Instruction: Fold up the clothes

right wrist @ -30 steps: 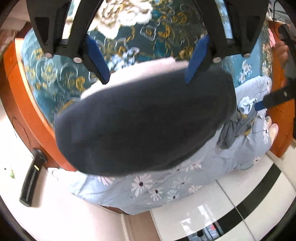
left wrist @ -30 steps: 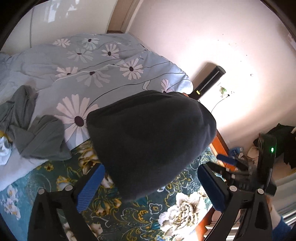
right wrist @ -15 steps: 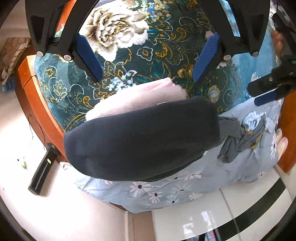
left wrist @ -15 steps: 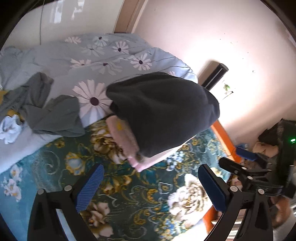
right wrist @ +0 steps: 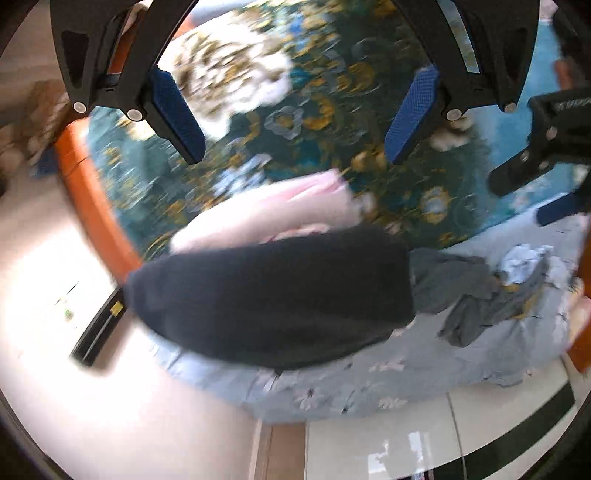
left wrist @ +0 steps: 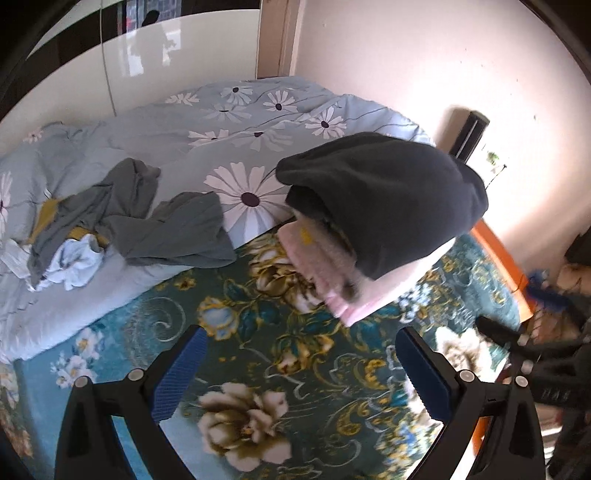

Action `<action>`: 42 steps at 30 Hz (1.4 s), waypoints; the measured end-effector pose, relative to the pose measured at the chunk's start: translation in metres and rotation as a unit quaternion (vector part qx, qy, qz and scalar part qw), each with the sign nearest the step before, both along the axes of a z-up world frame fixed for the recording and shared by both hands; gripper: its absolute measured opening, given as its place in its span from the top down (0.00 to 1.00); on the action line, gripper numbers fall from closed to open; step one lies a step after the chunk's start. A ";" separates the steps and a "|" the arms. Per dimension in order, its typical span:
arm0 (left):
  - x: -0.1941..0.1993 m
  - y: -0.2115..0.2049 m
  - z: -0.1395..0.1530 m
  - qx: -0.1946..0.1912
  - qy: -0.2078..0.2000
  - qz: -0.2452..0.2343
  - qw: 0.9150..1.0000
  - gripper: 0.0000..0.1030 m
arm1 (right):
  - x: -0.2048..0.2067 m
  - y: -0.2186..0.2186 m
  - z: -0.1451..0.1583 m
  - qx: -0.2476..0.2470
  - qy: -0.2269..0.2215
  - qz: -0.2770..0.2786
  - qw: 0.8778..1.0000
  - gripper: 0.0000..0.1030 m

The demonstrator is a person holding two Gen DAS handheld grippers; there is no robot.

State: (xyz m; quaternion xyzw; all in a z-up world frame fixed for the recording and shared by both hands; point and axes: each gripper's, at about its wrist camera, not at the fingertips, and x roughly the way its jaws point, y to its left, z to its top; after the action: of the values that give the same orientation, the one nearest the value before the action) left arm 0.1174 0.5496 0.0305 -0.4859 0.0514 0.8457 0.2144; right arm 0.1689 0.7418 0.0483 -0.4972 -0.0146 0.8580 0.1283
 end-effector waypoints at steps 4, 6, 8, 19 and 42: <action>0.003 -0.005 0.000 -0.013 0.016 -0.006 1.000 0.00 | -0.004 -0.001 0.009 0.007 0.023 -0.026 0.999 0.05; 0.001 -0.007 -0.001 -0.021 0.020 -0.009 1.000 0.00 | -0.007 -0.002 0.010 0.017 0.026 -0.037 0.999 0.05; 0.000 -0.008 -0.001 -0.025 0.026 -0.012 0.999 0.00 | -0.010 -0.004 0.008 0.039 0.021 -0.046 0.998 0.05; -0.015 -0.004 -0.021 -0.010 0.011 -0.008 1.000 0.00 | -0.024 -0.011 -0.014 0.008 -0.007 -0.028 1.000 0.05; -0.061 0.013 -0.087 0.050 -0.059 -0.064 0.995 0.00 | -0.058 -0.029 -0.075 0.039 -0.105 0.041 0.993 0.05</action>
State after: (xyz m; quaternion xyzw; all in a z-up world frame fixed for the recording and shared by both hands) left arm 0.0560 0.5625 -0.0561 -0.5193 0.0269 0.8018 0.2945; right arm 0.1111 0.7125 -0.0265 -0.5778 -0.0820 0.8046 0.1097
